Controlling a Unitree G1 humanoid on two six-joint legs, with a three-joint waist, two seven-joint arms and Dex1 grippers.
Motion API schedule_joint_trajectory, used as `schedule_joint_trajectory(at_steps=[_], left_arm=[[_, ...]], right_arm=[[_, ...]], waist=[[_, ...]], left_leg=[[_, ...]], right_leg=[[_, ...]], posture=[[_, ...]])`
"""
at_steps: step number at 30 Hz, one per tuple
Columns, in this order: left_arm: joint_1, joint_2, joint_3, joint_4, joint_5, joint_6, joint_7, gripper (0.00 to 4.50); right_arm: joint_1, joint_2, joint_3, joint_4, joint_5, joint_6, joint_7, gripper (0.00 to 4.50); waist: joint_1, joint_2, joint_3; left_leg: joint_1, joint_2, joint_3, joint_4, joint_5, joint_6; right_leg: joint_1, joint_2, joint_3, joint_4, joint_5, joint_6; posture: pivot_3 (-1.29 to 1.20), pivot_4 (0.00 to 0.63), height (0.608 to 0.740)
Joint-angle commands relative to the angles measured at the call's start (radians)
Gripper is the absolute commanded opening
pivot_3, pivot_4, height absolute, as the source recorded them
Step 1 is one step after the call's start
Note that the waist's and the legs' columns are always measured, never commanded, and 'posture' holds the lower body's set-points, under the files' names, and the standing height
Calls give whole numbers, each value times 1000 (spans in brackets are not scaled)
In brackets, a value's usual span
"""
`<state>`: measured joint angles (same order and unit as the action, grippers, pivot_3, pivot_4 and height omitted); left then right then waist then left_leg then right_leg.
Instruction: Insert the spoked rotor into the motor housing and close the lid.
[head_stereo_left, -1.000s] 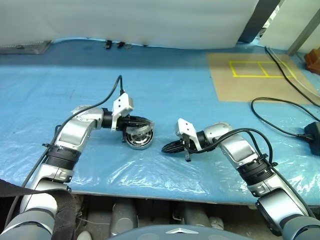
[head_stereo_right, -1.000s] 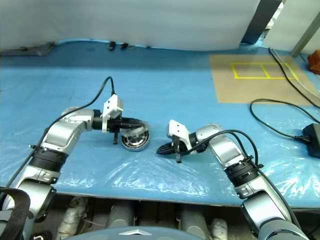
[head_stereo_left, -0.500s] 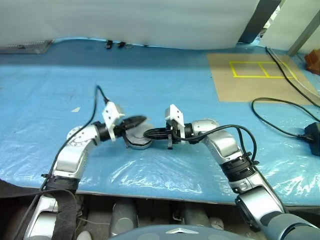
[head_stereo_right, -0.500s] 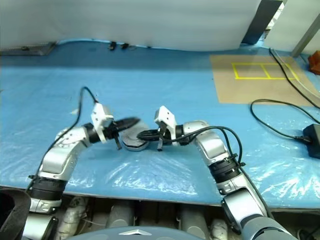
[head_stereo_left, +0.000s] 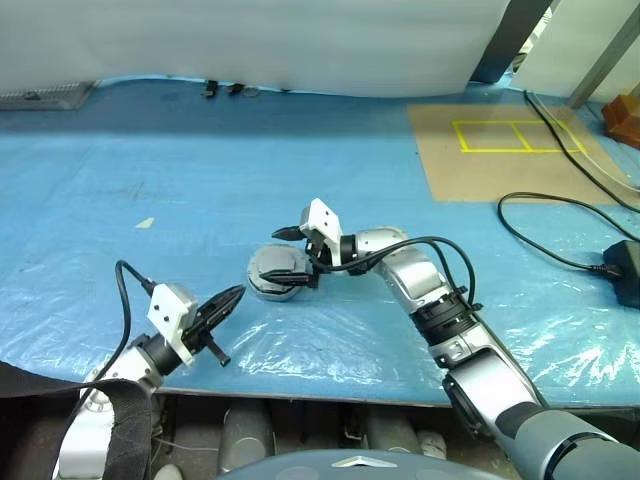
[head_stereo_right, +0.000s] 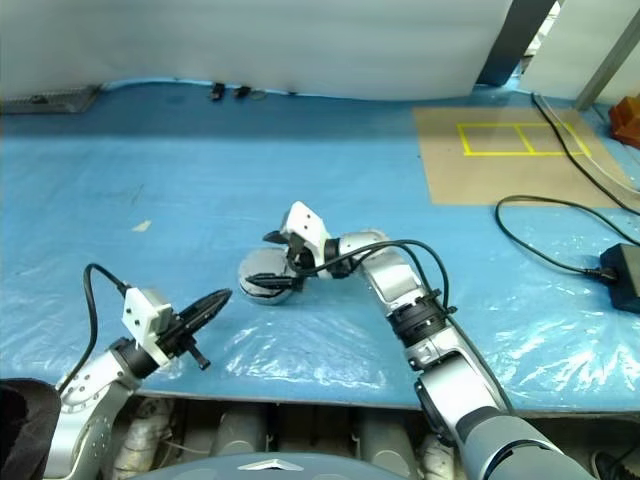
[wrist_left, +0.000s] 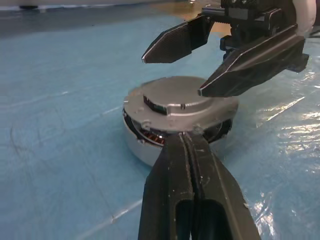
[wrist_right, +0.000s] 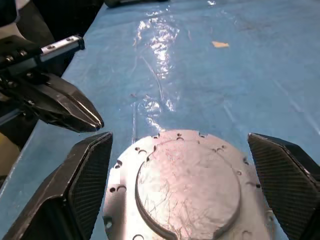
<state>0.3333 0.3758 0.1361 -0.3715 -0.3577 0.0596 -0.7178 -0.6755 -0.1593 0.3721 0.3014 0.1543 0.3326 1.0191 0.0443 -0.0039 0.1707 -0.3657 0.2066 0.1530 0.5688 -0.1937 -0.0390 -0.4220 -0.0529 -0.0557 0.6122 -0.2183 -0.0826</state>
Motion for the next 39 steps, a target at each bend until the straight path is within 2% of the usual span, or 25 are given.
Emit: schedule_joint_trajectory(at_steps=[1, 8, 12, 14, 18, 26, 30, 35, 36, 39], left_arm=[[32, -10, 22, -69, 7, -50, 38, 0], [76, -19, 30, -77, 14, -80, 82, 0], [79, -16, 31, -66, 14, -91, 91, 0], [76, -14, 26, -60, 19, -94, 93, 0], [54, -12, 27, -53, 18, -92, 99, 0], [2, -9, 59, -12, 2, -89, 110, 0], [0, 1, 60, 0, 14, -89, 110, 0], [5, 0, 56, -5, 13, -85, 120, 0], [5, -1, 53, -9, 12, -82, 122, 0], [-6, -2, 40, -14, 14, -74, 127, 0]], right_arm=[[-52, 23, 12, 33, -20, -35, 5, 4467], [-78, 31, 43, 93, -64, -69, 36, 4467], [-71, 26, 69, 101, -88, -51, 60, 3594], [-63, 23, 78, 93, -92, -37, 73, 3594], [-59, 24, 78, 109, -117, -57, 53, 2975], [-67, 65, 54, 97, -116, -38, 6, 2976], [-62, 62, 68, 162, -154, -62, -17, 2976], [-62, 37, 85, 213, -198, -117, -23, 2976], [-64, 35, 88, 222, -207, -118, -30, 2976], [-73, 28, 113, 269, -258, -143, -71, 2976]], waist=[[-2, 0, 0], [-5, 0, 0], [-4, 0, 0], [-4, 0, 0], [-4, 0, 0], [-7, 0, 0], [-7, 0, 0], [-6, 0, 0], [-6, 0, 0], [-5, 0, 0]], left_leg=[[0, 0, 0, 0, 0, 0], [1, 0, 0, -3, 0, 0], [1, 0, 0, -3, 0, 0], [3, 0, 0, -3, 0, 0], [6, 0, 0, -3, 0, 0], [9, 0, 0, -3, 0, 0], [10, 0, 0, -3, 0, 0], [19, 0, 0, -4, 0, 0], [22, 0, 0, -4, 0, 0], [25, 0, -1, -4, 0, 0]], right_leg=[[0, 0, 0, 0, 0, 0], [0, 0, 0, -2, 0, 0], [0, 0, 1, -2, 0, 0], [1, 0, 1, -2, 0, 0], [3, 0, 1, -2, 0, 0], [5, 0, 2, 0, 0, 0], [5, 0, 2, 0, 0, 0], [14, 0, 3, 0, 0, 0], [16, 0, 3, 0, -3, 6], [19, 0, 3, 0, -4, 7]], posture=[[0, 150, 740], [0, 150, 740], [0, 150, 740], [0, 150, 740], [0, 150, 740], [0, 150, 740], [0, 150, 740], [0, 150, 740], [0, 150, 740], [0, 150, 740]])
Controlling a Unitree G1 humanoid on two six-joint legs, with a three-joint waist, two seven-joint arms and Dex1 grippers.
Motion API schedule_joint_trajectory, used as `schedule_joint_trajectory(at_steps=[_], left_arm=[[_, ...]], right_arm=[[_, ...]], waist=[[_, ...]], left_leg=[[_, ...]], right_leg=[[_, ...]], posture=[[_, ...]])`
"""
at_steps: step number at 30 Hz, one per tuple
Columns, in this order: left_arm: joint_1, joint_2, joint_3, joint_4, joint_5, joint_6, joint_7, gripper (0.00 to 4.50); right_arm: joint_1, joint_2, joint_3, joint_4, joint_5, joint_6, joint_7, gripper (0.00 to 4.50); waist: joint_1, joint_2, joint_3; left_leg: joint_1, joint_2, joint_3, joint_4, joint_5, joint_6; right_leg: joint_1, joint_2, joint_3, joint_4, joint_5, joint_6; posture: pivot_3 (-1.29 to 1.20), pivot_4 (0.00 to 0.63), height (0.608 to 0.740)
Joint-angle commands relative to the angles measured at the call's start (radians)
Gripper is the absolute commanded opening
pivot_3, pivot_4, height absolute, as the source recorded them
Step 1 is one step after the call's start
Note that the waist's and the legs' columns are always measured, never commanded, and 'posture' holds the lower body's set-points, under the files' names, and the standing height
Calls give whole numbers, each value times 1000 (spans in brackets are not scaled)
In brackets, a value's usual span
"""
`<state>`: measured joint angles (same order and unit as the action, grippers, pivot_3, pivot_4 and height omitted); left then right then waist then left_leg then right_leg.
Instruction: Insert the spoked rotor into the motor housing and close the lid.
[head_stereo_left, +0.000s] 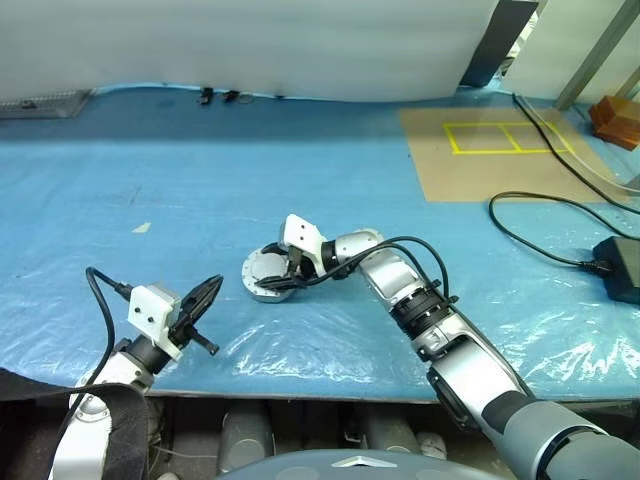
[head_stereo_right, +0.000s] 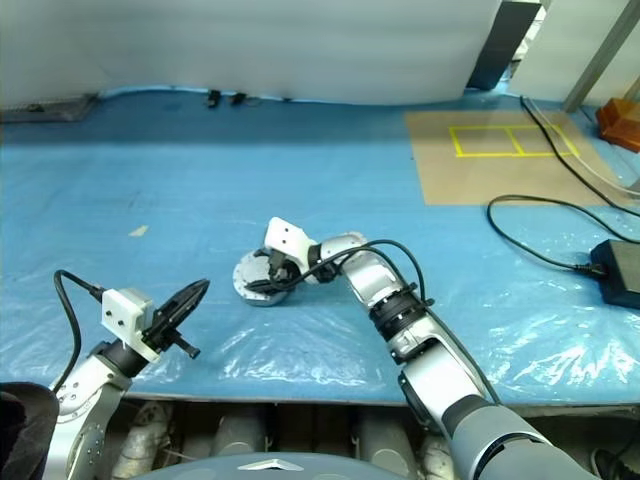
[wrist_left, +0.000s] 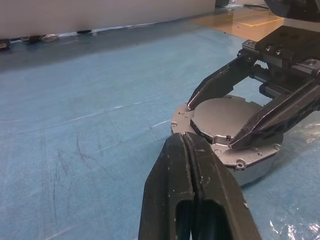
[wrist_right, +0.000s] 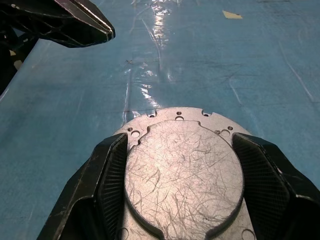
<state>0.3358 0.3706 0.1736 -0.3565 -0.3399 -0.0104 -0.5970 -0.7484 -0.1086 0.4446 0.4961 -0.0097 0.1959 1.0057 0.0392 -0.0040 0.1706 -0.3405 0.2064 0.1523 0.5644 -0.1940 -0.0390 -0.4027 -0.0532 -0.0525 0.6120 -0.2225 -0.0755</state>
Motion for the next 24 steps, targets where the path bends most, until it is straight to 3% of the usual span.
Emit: schedule_joint_trajectory(at_steps=[1, 10, 14, 24], left_arm=[[-17, 4, -2, -26, -2, -1, 8, 0], [-56, 4, -21, -20, 6, 17, 13, 0], [-72, 1, -31, -17, 11, 22, 19, 0], [-106, 10, -50, 6, 19, 24, 19, 0]], right_arm=[[-1, -21, 43, 85, -98, 1, -65, 2976], [6, -6, 61, 77, -98, 112, -46, 2976], [32, -7, 57, 3, -36, 171, 42, 2976], [53, 20, 28, -34, -15, 137, 32, 2976]], waist=[[0, 0, 0], [1, 1, -1], [2, 3, -3], [-2, 3, -5]], left_leg=[[1, 0, 0, 0, 0, 0], [8, -1, -3, -2, 0, 0], [8, -1, -2, -2, 0, 0], [0, -1, -1, -7, -1, -1]], right_leg=[[1, 0, 0, 0, 0, 0], [7, 0, 0, 0, 0, 0], [7, 0, 0, 0, 0, 0], [2, 0, 1, -5, 2, -6]], posture=[[0, 150, 740], [0, 150, 740], [0, 150, 740], [0, 150, 740]])
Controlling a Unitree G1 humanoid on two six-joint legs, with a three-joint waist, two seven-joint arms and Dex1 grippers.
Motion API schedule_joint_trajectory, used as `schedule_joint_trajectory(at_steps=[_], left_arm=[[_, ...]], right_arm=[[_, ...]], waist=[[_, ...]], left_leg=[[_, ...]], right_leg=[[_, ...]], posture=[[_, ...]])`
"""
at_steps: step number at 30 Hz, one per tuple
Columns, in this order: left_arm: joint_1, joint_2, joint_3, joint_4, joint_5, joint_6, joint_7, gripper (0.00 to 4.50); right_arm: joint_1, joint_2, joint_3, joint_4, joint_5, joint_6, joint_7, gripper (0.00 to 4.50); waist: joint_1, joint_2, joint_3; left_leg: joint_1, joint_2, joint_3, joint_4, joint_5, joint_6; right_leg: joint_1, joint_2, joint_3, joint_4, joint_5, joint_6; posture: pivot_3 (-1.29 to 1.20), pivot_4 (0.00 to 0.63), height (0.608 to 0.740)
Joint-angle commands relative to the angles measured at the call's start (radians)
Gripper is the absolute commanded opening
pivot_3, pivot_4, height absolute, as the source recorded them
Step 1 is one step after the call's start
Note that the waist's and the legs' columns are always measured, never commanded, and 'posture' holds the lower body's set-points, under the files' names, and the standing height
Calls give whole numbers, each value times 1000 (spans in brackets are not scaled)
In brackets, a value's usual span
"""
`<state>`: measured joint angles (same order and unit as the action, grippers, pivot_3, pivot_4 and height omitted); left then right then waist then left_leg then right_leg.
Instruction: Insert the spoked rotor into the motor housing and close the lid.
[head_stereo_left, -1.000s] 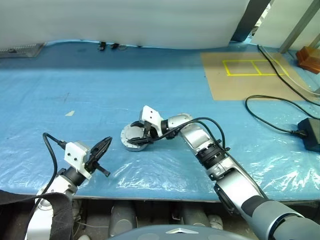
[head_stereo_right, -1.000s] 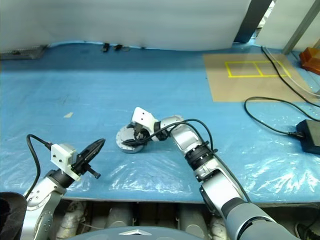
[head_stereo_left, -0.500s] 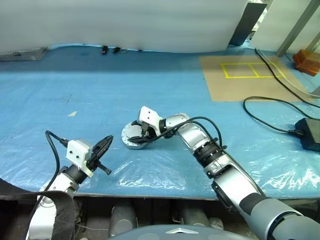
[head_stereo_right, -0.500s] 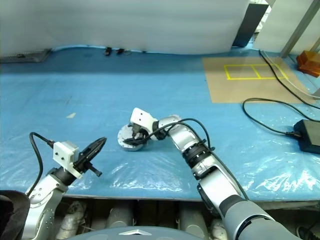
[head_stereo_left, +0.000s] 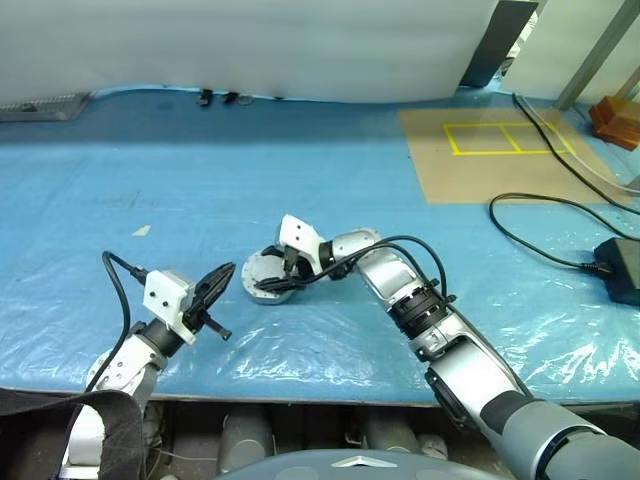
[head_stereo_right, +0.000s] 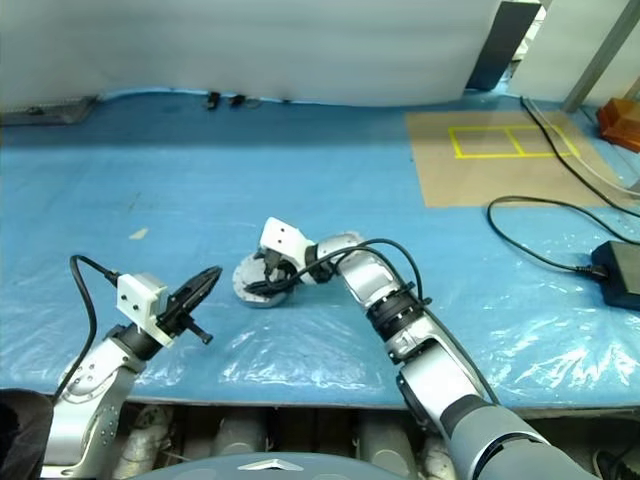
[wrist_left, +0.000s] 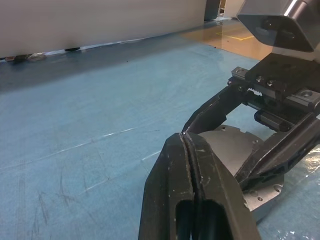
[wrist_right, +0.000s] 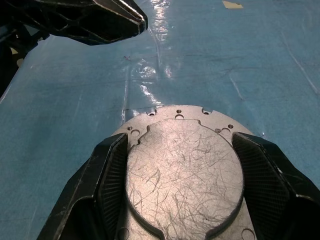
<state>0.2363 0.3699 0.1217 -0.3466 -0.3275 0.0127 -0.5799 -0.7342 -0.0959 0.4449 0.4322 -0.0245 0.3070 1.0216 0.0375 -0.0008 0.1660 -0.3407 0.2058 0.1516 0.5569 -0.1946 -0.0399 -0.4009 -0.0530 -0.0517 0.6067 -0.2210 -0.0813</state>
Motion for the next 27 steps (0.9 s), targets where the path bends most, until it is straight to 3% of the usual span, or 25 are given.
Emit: schedule_joint_trajectory(at_steps=[1, 14, 27], left_arm=[[-7, 13, 2, -2, 9, 3, 2, 0], [1, 31, -26, 30, 40, -17, -20, 0], [-18, 38, -38, 46, 48, -28, -37, 0]], right_arm=[[38, 12, 21, 25, 9, 26, 19, 2976], [25, -1, 64, 113, -79, -173, -2, 2976], [-47, -17, 44, 97, -39, -156, 96, 2976]], waist=[[0, 0, 0], [-3, 0, 0], [1, 0, 0]], left_leg=[[0, 0, 0, 0, 0, 0], [-1, 0, 0, 0, 0, 0], [-5, 0, 1, 0, 0, 0]], right_leg=[[0, 0, 0, 0, 0, 0], [-3, 0, 0, 1, -3, 6], [-7, 0, 0, 0, 0, 0]], posture=[[0, 150, 740], [0, 150, 740], [0, 150, 740]])
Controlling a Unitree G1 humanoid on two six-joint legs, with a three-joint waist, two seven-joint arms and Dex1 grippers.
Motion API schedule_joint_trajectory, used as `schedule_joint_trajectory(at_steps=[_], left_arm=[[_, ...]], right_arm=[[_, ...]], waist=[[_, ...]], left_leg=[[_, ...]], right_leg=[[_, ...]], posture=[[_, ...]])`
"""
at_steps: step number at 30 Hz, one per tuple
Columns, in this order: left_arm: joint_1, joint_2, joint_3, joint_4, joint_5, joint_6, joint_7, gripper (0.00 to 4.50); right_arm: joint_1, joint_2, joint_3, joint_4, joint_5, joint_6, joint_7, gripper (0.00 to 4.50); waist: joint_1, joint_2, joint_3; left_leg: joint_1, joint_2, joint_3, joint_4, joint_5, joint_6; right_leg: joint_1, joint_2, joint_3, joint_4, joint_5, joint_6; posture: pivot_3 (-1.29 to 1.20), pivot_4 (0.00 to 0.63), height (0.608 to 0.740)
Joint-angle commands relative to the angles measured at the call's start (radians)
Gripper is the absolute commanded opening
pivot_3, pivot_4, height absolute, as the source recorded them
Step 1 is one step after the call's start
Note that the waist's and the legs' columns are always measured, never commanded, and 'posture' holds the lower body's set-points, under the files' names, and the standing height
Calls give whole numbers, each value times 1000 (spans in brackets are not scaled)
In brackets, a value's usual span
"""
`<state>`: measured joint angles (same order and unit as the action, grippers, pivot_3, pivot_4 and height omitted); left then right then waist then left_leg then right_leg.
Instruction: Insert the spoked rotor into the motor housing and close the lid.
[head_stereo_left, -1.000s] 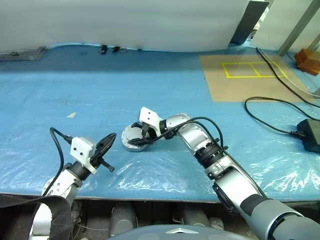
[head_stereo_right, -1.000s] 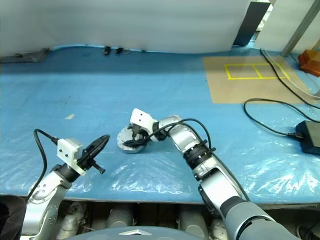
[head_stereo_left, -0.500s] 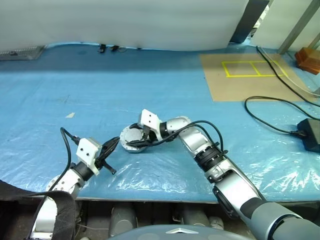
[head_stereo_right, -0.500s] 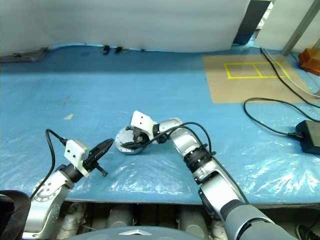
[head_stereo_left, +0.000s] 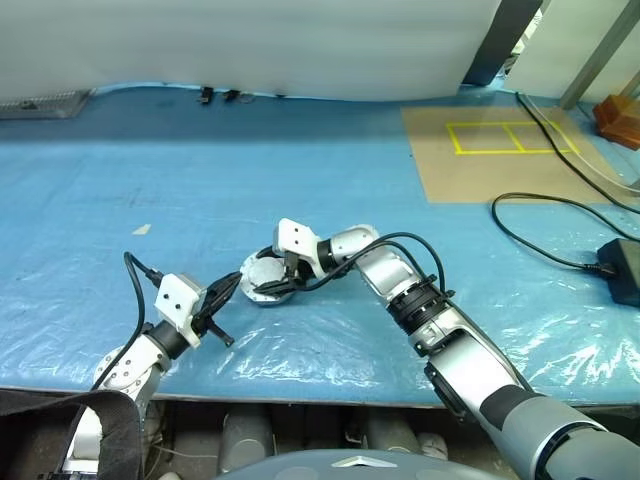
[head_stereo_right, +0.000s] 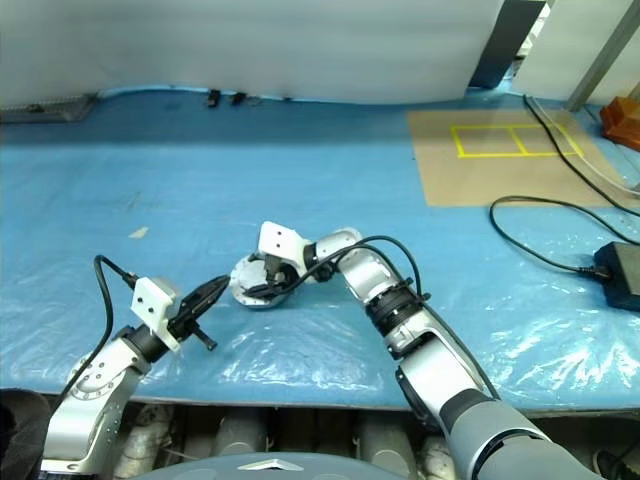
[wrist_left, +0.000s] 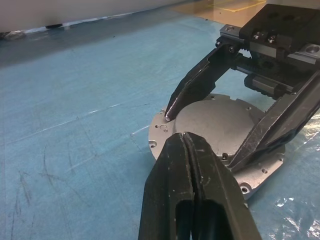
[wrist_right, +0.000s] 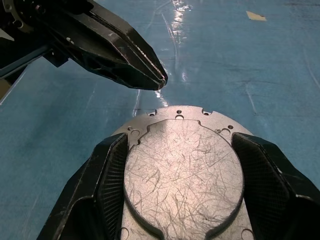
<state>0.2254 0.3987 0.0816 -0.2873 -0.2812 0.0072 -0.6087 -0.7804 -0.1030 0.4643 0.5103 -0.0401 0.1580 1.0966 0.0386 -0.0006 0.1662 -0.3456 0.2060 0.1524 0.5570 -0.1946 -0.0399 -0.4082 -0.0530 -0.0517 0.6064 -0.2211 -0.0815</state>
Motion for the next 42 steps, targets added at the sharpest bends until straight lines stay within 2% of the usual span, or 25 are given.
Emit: schedule_joint_trajectory(at_steps=[1, 5, 13, 26, 32, 37, 40, 41, 42], left_arm=[[-7, 9, 2, -13, 1, -23, -9, 0], [-10, 7, 2, -11, 1, -23, -10, 0], [-21, -6, -12, -10, 8, -22, -4, 0], [-33, -10, -16, -4, 15, -13, -6, 0], [-107, 12, -72, 10, 99, 82, 31, 0], [-159, 73, -182, 33, 202, 216, 15, 0], [-169, 91, -201, 15, 201, 270, 9, 0], [-172, 97, -205, 10, 200, 283, 6, 0], [-173, 103, -206, 6, 197, 292, 0, 0]], right_arm=[[0, -11, 25, 17, -19, -7, 30, 2976], [6, -15, 31, 14, -19, -21, 47, 2976], [-34, -19, 35, 138, -57, -135, 23, 2976], [-38, 7, 34, 218, -60, -163, 28, 2976], [-23, 12, 38, 180, -55, -140, 28, 2976], [-8, 6, 31, 119, -31, -97, 56, 2976], [-6, 3, 20, 93, -23, -70, 55, 2976], [-6, 4, 14, 88, -18, -62, 54, 3709], [-6, 5, 9, 84, -13, -56, 54, 3963]], waist=[[0, 0, 0], [0, 0, 0], [0, 0, 0], [-2, 0, 0], [-3, 0, 0], [-1, 1, -1], [-1, 4, -2], [0, 4, -2], [0, 4, -2]], left_leg=[[0, 0, 0, 0, 0, 0], [0, 0, 0, 0, 0, 0], [0, 0, 0, 0, 0, 0], [0, 0, 0, 1, 0, 0], [2, 0, 0, 1, 0, 0], [2, 0, 0, 1, 0, 0], [2, 0, 0, 1, 0, 0], [1, 0, 0, 1, 0, 0], [1, 0, 0, 0, 0, 0]], right_leg=[[0, 0, 0, 0, 0, 0], [0, 0, 0, 0, 0, 0], [1, 0, 0, 1, 0, 0], [2, 0, 0, 2, 0, 0], [3, 0, 0, 2, 0, 0], [3, 0, 0, 1, 0, 0], [3, -1, 0, 1, 0, 0], [3, -1, 0, 1, 0, 0], [3, -1, 0, 1, 0, 0]], posture=[[0, 150, 740], [0, 150, 740], [0, 150, 740], [0, 150, 740], [0, 150, 740], [0, 150, 740], [0, 150, 740], [0, 150, 740], [0, 150, 740]])
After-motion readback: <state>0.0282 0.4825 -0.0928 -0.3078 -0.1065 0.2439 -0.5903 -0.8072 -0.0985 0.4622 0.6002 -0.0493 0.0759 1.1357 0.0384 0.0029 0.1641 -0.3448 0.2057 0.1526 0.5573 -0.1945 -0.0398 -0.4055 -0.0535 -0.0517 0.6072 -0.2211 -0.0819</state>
